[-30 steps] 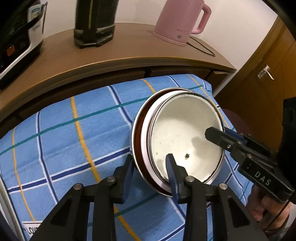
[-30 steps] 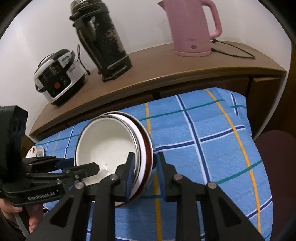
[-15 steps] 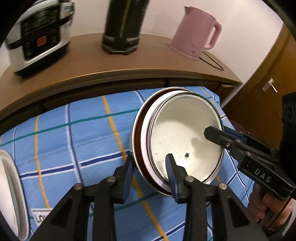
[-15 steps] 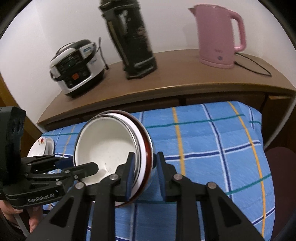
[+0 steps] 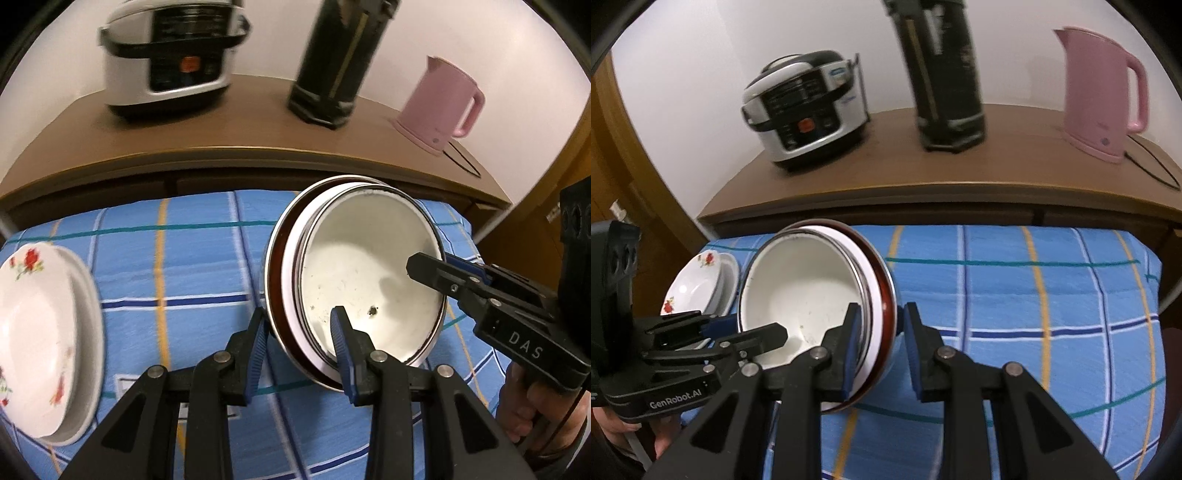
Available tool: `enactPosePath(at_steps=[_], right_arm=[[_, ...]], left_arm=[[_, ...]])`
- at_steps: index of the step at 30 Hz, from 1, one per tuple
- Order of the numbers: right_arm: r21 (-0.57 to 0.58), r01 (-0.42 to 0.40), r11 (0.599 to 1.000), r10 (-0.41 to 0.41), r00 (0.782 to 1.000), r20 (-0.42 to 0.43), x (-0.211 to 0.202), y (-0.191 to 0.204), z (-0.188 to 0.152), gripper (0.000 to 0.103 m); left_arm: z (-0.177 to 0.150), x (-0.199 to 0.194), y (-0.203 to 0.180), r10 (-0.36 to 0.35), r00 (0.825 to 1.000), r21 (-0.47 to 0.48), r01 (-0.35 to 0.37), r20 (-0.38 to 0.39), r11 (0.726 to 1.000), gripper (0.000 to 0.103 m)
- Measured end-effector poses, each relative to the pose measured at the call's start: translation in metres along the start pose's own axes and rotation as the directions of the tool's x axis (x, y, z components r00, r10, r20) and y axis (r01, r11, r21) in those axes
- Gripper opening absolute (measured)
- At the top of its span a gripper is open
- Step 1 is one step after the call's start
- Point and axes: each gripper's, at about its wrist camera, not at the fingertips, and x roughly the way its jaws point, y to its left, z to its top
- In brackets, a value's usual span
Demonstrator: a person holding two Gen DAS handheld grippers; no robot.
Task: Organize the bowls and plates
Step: 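Tilt and lift the nested bowls with both tools toward the floral plate stack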
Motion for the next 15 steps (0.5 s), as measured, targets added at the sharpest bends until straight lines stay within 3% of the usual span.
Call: enactPosePath(at_steps=[15], right_arm=[[-0.137, -0.102, 0.985, 0.101, 0.995, -0.018, 0.024, 0.075, 0.013, 0.023]], left_arm=[[-0.019, -0.046, 0.064, 0.092, 0.993, -0.130, -0.082, 0.069, 0.988, 0.037]])
